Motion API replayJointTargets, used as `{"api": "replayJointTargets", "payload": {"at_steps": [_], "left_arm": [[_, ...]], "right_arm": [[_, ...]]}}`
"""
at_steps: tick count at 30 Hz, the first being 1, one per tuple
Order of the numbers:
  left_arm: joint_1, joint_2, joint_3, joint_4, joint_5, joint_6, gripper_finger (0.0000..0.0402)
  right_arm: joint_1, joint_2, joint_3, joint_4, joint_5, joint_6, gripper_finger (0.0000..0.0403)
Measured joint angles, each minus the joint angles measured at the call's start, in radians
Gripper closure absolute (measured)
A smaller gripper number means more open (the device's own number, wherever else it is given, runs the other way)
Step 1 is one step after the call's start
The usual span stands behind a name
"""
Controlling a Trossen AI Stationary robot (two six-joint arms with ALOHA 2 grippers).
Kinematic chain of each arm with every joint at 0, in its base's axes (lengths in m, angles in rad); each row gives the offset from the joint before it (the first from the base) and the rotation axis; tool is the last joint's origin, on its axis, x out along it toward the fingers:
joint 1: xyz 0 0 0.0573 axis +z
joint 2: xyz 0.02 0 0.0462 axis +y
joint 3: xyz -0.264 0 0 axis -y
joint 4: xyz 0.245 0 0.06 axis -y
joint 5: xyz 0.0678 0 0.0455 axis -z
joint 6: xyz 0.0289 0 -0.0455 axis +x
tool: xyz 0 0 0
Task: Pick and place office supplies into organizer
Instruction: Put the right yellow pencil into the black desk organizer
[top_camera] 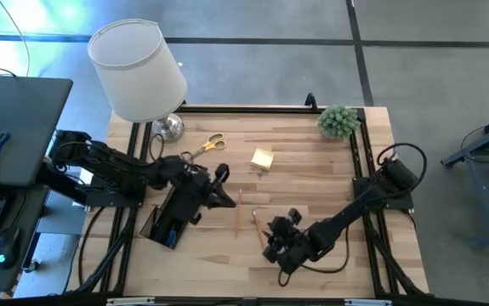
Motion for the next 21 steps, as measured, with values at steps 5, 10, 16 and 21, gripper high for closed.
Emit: {"api": "replayJointTargets", "payload": {"at_steps": [5, 10, 16, 21], "left_arm": [[0.052, -0.075, -0.013, -0.002, 0.105, -0.024, 0.0385], [0.090, -0.130, -0.011, -0.003, 0.189, -0.060, 0.0387], [0.137, -0.208, -0.011, -0.130, 0.343, -0.082, 0.0389], [0.161, -0.236, -0.011, -0.249, 0.367, -0.035, 0.0389]], "right_arm": [[-0.039, 0.105, 0.184, -0.098, -0.029, -0.102, 0.0274], [-0.052, 0.237, 0.414, -0.351, -0.043, -0.014, 0.0274], [-0.018, 0.378, 0.667, -0.596, 0.057, 0.181, 0.0274], [-0.001, 0.498, 0.789, -0.638, 0.158, 0.290, 0.0274]]}}
